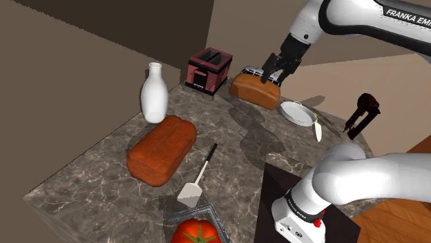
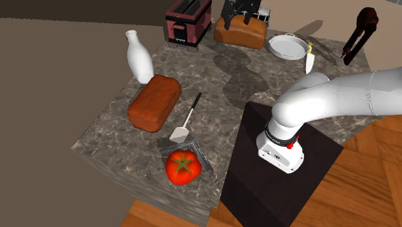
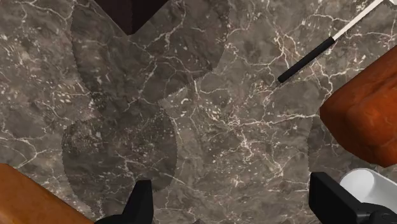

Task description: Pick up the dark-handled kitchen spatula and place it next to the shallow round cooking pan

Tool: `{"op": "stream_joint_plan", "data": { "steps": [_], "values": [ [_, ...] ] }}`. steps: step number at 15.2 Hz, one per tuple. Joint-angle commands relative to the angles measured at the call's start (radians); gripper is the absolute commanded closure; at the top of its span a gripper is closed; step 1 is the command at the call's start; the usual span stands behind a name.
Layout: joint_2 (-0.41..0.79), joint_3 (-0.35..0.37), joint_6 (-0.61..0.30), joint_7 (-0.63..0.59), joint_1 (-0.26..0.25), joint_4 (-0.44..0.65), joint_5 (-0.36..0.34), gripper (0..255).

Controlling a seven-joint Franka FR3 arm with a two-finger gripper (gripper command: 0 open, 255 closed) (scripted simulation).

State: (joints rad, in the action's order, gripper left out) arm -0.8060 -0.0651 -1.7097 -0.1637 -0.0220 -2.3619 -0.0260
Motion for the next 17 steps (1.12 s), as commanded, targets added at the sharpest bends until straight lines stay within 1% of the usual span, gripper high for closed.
{"op": "stream_joint_plan", "data": {
  "steps": [1, 5, 10, 14, 17],
  "values": [
    [0.0, 0.0, 0.0, 0.0, 0.0, 0.0, 0.0, 0],
    [-0.068, 0.097, -0.044, -0.176, 0.017, -0.125, 0.047, 0],
    [-0.113, 0.234, -0.104, -0.402, 0.021, -0.244, 0.131, 0],
    [-0.107, 0.355, -0.162, -0.588, 0.015, -0.306, 0.211, 0],
    [-0.074, 0.452, -0.214, -0.728, 0.012, -0.332, 0.273, 0]
  ]
}}
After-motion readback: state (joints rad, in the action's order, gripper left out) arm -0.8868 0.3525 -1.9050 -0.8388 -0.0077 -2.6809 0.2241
